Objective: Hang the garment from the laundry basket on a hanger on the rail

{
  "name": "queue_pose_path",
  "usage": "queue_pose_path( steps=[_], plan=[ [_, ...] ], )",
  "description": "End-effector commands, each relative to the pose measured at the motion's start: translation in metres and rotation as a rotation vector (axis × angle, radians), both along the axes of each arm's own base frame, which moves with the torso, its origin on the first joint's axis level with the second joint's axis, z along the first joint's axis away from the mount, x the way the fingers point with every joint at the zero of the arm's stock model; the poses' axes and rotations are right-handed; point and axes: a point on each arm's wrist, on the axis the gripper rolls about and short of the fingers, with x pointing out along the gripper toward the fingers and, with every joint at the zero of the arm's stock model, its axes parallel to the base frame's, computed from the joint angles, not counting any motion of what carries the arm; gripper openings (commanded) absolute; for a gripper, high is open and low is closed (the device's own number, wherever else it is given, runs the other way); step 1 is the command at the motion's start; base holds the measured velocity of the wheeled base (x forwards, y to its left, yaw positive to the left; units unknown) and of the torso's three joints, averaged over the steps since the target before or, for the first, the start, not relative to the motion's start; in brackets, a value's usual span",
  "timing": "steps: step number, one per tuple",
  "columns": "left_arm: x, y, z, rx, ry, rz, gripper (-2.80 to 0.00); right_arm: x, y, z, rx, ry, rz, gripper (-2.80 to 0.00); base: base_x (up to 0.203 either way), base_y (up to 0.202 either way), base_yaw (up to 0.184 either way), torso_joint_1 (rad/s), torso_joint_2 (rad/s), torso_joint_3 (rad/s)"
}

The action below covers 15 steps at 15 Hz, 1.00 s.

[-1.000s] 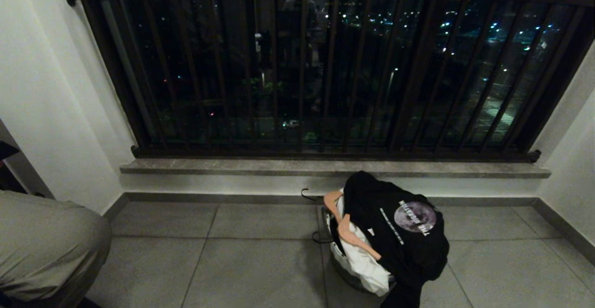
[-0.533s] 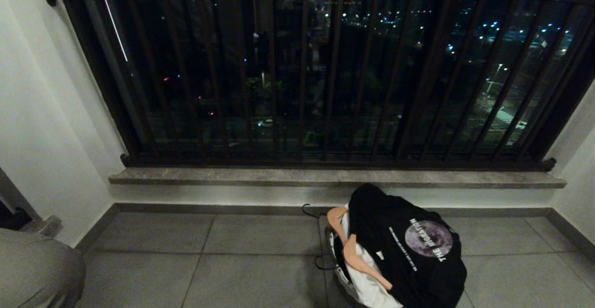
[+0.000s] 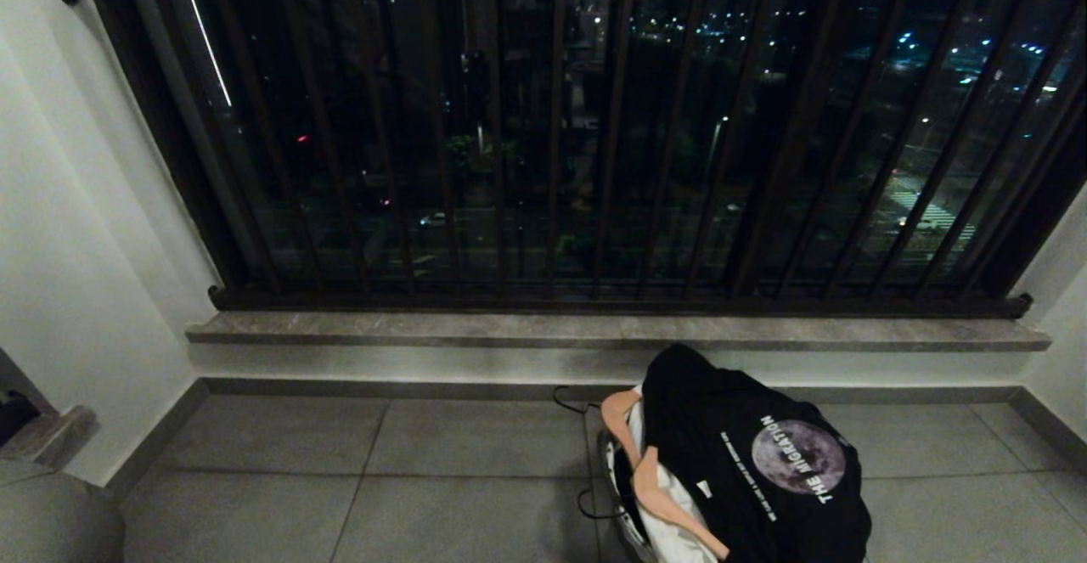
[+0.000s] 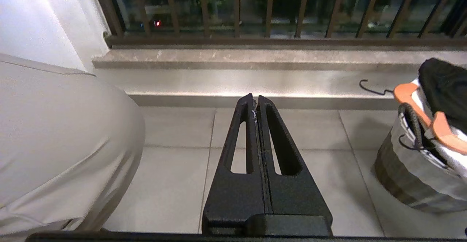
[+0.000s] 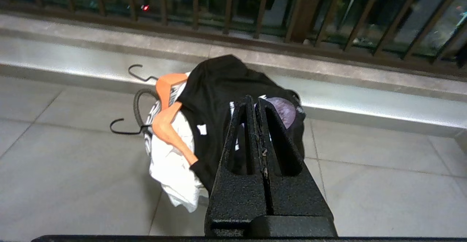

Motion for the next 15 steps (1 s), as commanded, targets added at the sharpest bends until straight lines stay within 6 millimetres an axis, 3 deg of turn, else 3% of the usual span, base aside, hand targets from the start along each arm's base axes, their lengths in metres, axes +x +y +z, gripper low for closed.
queue_pose_path(
  steps=[1, 15],
  plan=[
    [0.0006, 0.0, -0.0021, -0.001, 0.008, 0.001, -2.8, 0.0, 0.0, 0.0, -0.001, -0.001, 0.001, -2.8, 0.0, 0.0, 0.0, 0.002, 0.0, -0.149],
    [0.0005, 0.0, -0.0019, 0.001, 0.008, 0.001, -2.8, -0.0001, 0.0, 0.0003, -0.002, -0.001, 0.001, -2.8, 0.0, 0.0, 0.0, 0.003, 0.0, -0.194]
  ],
)
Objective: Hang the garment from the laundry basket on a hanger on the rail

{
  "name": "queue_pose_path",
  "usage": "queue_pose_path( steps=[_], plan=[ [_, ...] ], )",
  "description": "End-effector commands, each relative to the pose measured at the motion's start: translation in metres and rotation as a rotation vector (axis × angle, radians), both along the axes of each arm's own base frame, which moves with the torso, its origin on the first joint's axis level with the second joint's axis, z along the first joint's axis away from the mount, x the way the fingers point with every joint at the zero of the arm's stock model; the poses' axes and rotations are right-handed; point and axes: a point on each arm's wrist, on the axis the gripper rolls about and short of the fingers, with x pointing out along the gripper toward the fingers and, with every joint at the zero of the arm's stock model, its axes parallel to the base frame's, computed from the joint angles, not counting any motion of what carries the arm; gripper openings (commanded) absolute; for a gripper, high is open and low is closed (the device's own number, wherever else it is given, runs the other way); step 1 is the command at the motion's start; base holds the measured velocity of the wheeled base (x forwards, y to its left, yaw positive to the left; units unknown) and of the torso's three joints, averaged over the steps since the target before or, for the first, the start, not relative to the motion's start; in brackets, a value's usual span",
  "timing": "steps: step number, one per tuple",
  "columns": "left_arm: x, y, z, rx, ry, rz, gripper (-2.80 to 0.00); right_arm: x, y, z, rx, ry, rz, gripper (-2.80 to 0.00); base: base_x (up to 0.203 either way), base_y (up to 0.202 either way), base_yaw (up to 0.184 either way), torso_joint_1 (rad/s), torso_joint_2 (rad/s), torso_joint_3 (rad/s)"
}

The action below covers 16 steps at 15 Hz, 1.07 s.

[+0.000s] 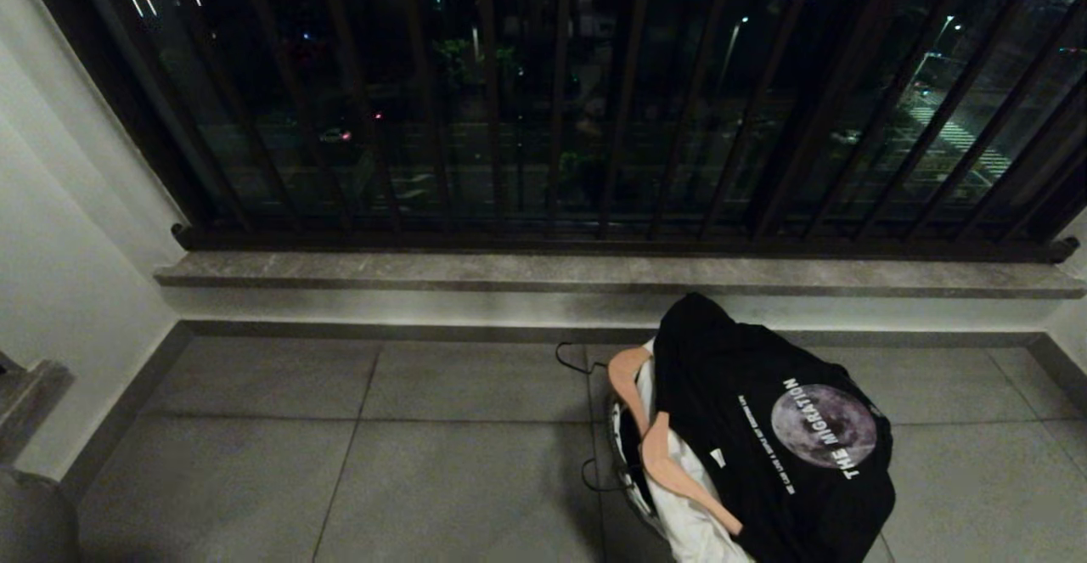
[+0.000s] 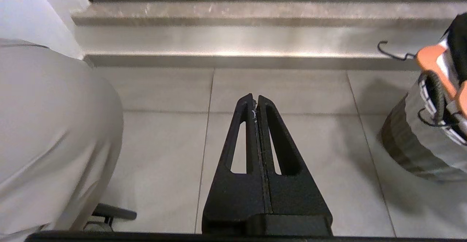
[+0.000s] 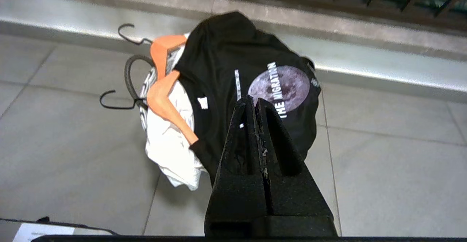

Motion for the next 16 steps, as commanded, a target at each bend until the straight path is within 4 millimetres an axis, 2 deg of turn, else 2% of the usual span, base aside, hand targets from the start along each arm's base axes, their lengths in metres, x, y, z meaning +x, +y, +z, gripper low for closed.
queue_pose_path(
  steps=[1, 16],
  plan=[
    [0.0005, 0.0, -0.0017, 0.0, 0.006, 0.0, -2.8, 0.0, 0.0, -0.0001, -0.001, 0.0, 0.001, -2.8, 0.0, 0.0, 0.0, 0.006, 0.01, -0.201],
    [0.0005, 0.0, -0.0016, 0.001, 0.006, 0.0, -2.8, 0.0001, 0.0001, -0.0002, -0.014, -0.001, 0.005, -2.8, 0.0, 0.0, 0.0, 0.003, 0.0, -0.199]
  ],
)
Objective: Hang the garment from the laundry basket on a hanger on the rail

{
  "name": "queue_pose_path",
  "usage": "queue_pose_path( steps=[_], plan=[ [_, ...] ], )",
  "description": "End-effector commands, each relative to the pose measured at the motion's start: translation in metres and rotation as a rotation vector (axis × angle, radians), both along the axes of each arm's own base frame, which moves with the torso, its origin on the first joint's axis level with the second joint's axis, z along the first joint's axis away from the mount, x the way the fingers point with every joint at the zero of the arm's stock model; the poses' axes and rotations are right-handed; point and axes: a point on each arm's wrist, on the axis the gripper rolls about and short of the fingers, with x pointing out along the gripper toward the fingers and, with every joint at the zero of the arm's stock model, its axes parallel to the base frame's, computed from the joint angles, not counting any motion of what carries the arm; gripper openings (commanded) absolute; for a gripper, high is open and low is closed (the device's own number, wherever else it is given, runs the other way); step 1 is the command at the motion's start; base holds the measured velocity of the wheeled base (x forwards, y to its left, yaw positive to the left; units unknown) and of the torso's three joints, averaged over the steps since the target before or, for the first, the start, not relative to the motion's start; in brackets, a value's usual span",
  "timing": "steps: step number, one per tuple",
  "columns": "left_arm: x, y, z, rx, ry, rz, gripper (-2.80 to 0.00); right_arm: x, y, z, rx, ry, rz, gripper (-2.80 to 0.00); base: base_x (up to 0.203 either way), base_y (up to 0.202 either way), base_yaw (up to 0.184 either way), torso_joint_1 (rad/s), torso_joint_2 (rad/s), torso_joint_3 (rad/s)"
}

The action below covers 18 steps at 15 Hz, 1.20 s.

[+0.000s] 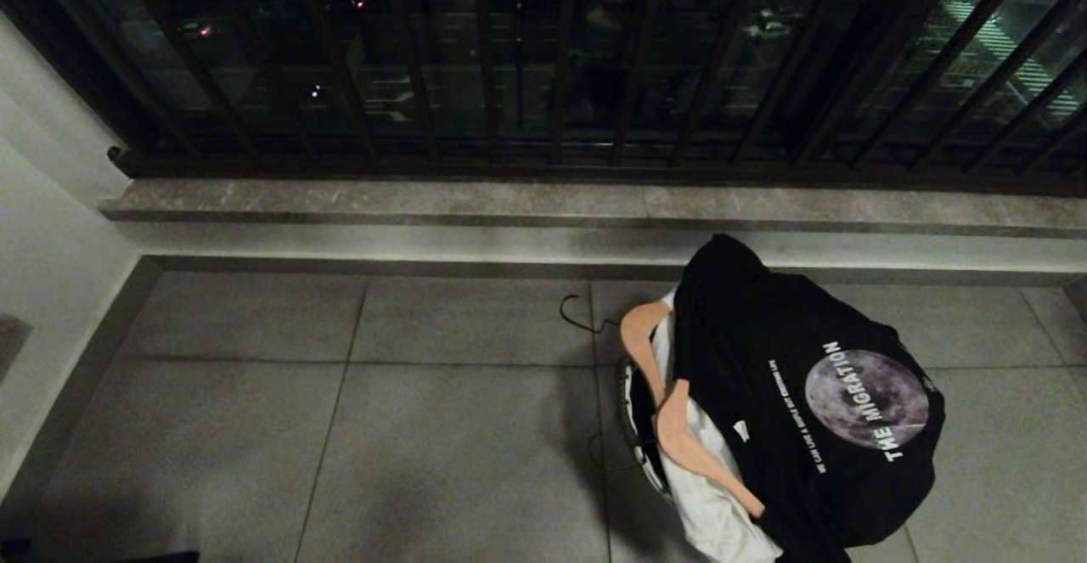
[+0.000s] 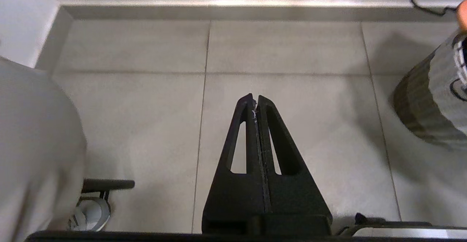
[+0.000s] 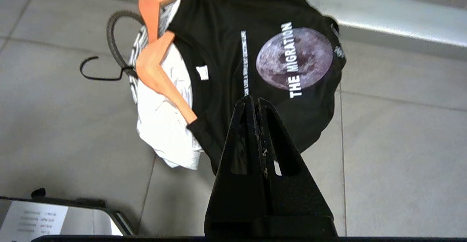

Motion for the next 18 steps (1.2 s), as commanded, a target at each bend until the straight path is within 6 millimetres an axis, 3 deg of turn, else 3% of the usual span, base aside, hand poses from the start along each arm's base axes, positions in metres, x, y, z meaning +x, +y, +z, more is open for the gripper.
queue_pose_path(
  steps=[1, 8, 9, 12, 15, 18],
  plan=[
    [0.001, 0.0, -0.002, -0.002, 0.006, 0.0, -2.8, 0.0, 0.0, 0.0, -0.001, 0.0, 0.001, -2.8, 0.0, 0.0, 0.0, 0.0, 0.0, -0.198],
    [0.001, 0.0, -0.002, -0.002, 0.006, 0.0, -2.8, 0.0, 0.0, 0.0, -0.001, 0.006, 0.001, -2.8, 0.0, 0.0, 0.0, 0.002, 0.0, -0.198],
    [0.001, 0.0, -0.002, -0.003, 0.006, -0.001, -2.8, -0.002, 0.0, 0.004, -0.001, 0.0, 0.003, -2.8, 0.0, 0.0, 0.0, 0.007, 0.0, -0.193],
    [0.001, 0.0, -0.002, 0.0, 0.006, -0.001, -2.8, 0.0, 0.001, 0.042, 0.002, 0.09, 0.047, -2.8, 0.0, 0.0, 0.0, 0.001, 0.0, -0.156],
    [0.001, 0.0, -0.002, 0.0, 0.006, -0.001, -2.8, 0.048, 0.004, 0.077, 0.005, 0.409, 0.177, -2.8, 0.0, 0.0, 0.0, 0.003, 0.0, -0.028],
    [0.001, 0.0, -0.002, 0.008, 0.007, -0.001, -2.8, 0.116, 0.009, 0.079, -0.037, 0.678, 0.344, -2.8, 0.0, 0.0, 0.0, 0.0, 0.0, 0.0]
  ],
)
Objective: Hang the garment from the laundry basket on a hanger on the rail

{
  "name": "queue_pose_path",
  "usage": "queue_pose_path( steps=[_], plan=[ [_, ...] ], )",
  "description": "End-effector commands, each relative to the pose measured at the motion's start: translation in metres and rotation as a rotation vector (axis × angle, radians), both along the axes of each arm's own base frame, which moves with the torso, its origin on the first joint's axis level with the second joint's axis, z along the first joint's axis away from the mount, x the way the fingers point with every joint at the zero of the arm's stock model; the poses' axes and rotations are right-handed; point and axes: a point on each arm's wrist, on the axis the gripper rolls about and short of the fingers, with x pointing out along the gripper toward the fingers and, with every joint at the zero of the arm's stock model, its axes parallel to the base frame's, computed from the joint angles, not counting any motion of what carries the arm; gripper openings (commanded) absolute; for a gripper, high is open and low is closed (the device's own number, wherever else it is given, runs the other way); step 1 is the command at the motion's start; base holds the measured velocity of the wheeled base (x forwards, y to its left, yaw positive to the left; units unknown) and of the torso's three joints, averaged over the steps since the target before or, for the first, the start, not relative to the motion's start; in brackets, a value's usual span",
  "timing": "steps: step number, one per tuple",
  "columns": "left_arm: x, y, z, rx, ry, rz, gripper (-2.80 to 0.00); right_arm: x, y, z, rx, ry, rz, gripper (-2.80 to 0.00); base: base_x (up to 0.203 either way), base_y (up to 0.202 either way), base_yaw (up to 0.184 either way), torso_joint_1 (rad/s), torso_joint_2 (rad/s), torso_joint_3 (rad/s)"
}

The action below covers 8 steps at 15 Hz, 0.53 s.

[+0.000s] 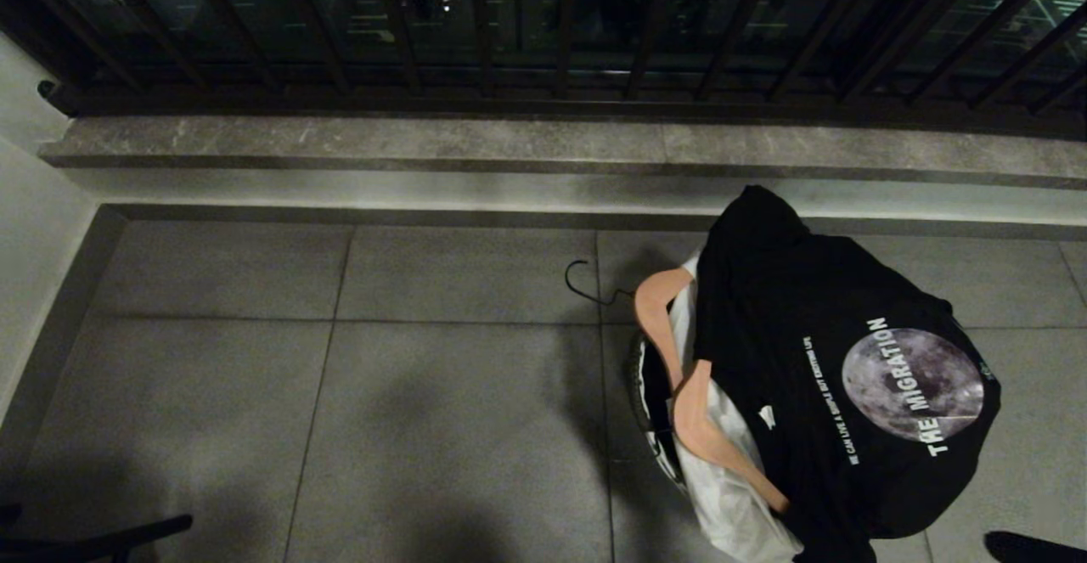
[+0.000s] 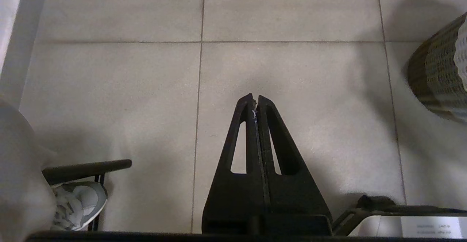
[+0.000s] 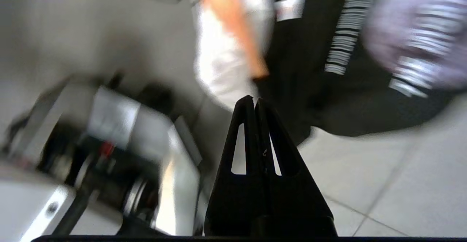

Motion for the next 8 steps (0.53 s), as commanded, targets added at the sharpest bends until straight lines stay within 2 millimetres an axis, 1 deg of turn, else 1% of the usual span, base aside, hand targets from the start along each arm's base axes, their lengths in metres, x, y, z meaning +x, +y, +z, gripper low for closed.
queue_pose_path(
  steps=[1, 2, 3, 4, 6, 7, 8],
  plan=[
    [0.001, 0.0, -0.002, 0.005, 0.008, 0.0, -2.8, 0.057, 0.007, -0.015, -0.026, 0.249, 0.08, -2.8, 0.0, 0.0, 0.0, 0.0, 0.0, 0.0],
    [0.001, 0.0, -0.002, 0.012, 0.007, 0.0, -2.8, 0.076, 0.018, -0.019, -0.06, 0.269, 0.158, -2.8, 0.0, 0.0, 0.0, 0.0, 0.0, 0.0],
    [0.001, 0.0, -0.002, 0.014, 0.008, 0.0, -2.8, 0.087, 0.031, -0.023, -0.102, 0.268, 0.229, -2.8, 0.0, 0.0, 0.0, 0.0, 0.0, 0.0],
    [0.001, 0.0, -0.002, 0.014, 0.008, 0.0, -2.8, 0.1, 0.045, -0.029, -0.166, 0.263, 0.268, 0.0, 0.0, 0.0, 0.0, 0.0, 0.0, 0.0],
    [0.001, 0.0, -0.002, 0.015, 0.008, 0.0, -2.8, 0.124, 0.068, -0.038, -0.275, 0.195, 0.259, 0.0, 0.0, 0.0, 0.0, 0.0, 0.0, 0.0],
    [0.001, 0.0, -0.002, 0.016, 0.008, 0.0, -2.8, 0.132, 0.079, -0.042, -0.331, 0.149, 0.228, 0.0, 0.0, 0.0, 0.0, 0.0, 0.0, 0.0],
    [0.001, 0.0, -0.002, 0.016, 0.008, 0.0, -2.8, 0.135, 0.087, -0.046, -0.391, 0.118, 0.191, 0.0, 0.0, 0.0, 0.0, 0.0, 0.0, 0.0]
  ],
)
